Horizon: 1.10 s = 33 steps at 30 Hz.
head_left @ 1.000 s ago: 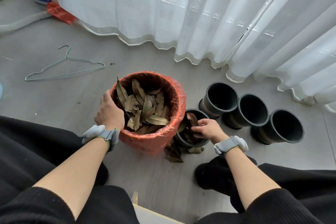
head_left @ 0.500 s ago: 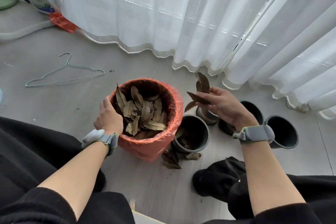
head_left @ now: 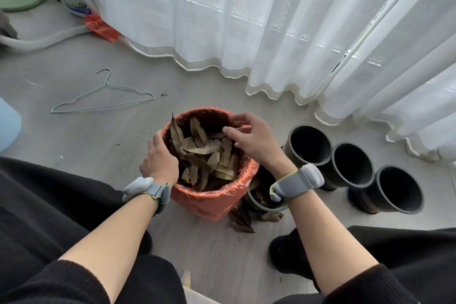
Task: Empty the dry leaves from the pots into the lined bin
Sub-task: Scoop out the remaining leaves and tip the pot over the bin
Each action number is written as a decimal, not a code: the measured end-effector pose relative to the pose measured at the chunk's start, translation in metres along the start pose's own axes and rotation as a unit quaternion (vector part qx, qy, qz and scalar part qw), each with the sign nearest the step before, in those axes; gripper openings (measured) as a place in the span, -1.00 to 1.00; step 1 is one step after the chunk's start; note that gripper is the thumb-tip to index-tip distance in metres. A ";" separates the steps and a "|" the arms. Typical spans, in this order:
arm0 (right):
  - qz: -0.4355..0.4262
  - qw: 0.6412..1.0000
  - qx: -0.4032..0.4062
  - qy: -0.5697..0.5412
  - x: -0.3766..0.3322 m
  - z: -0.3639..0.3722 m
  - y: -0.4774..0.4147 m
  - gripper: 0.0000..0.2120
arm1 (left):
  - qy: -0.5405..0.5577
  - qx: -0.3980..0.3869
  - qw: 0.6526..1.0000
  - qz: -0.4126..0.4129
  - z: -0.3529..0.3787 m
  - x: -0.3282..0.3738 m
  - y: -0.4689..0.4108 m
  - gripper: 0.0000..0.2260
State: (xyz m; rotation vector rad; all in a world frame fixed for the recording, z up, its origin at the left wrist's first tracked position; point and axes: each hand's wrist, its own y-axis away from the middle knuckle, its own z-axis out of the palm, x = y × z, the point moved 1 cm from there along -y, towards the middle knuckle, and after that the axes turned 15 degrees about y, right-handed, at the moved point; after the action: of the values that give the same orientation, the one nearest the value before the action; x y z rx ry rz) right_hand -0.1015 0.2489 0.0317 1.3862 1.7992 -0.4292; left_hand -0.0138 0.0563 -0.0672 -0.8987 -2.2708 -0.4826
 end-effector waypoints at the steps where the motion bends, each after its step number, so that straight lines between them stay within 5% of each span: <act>1: 0.012 1.000 0.021 0.001 0.009 -0.006 -0.003 -0.74 | 0.001 0.000 1.000 0.002 0.000 0.001 0.000 -0.50; 6: 0.130 0.985 0.077 0.081 0.087 -0.023 -0.016 -0.85 | 0.006 0.004 1.000 -0.001 0.000 -0.003 0.000 -0.51; 13: 0.269 0.909 -0.164 0.272 0.183 0.021 0.009 -0.38 | 0.010 0.015 1.000 0.009 0.002 -0.001 0.001 -0.53; 21: 0.354 0.888 -0.144 0.255 0.198 0.068 -0.003 -0.11 | -0.002 0.022 1.000 0.012 0.005 -0.004 -0.001 -0.57; 24: 0.372 0.873 -0.142 0.280 0.205 0.075 -0.014 -0.25 | -0.001 0.024 1.000 0.014 0.006 -0.004 -0.001 -0.58; 28: 0.331 0.889 -0.113 0.295 0.212 0.079 -0.025 -0.67 | -0.012 0.030 0.999 0.018 0.005 -0.006 -0.004 -0.58; 33: 0.353 0.902 -0.079 0.236 0.211 0.071 -0.024 -0.72 | -0.011 0.029 0.999 0.019 0.005 -0.008 -0.005 -0.58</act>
State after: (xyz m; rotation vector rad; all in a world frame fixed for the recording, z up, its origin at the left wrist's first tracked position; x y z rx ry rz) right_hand -0.1115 0.3286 -0.1777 2.0040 1.4808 0.4637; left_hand -0.0153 0.0520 -0.0768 -0.9207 -2.2713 -0.3892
